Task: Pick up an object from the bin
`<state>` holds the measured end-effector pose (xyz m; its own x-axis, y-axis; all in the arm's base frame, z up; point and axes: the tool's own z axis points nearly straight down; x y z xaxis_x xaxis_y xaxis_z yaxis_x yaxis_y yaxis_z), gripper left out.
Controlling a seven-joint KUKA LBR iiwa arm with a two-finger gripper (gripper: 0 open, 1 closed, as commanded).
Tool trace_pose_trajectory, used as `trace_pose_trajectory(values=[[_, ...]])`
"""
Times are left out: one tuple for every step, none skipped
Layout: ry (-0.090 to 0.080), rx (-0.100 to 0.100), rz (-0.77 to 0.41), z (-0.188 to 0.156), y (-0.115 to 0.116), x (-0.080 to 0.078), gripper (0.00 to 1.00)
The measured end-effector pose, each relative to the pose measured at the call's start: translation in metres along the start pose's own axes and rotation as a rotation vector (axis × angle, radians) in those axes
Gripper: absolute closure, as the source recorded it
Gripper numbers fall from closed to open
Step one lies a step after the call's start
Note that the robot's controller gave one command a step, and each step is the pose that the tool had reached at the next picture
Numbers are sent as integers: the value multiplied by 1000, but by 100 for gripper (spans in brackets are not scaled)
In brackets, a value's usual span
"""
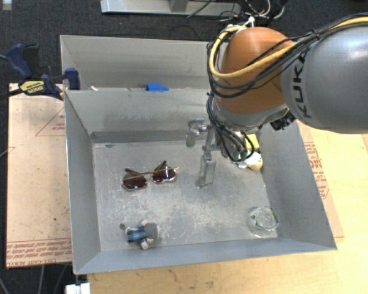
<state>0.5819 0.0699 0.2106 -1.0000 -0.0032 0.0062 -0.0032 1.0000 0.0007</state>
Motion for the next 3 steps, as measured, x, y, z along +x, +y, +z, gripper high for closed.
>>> trace_pose_trajectory(values=[[-8, -1, 1, -5, 0, -1, 0], [-14, 1, -69, 32, 37, -3, 0], [-5, -2, -222, 59, 63, -7, 0]])
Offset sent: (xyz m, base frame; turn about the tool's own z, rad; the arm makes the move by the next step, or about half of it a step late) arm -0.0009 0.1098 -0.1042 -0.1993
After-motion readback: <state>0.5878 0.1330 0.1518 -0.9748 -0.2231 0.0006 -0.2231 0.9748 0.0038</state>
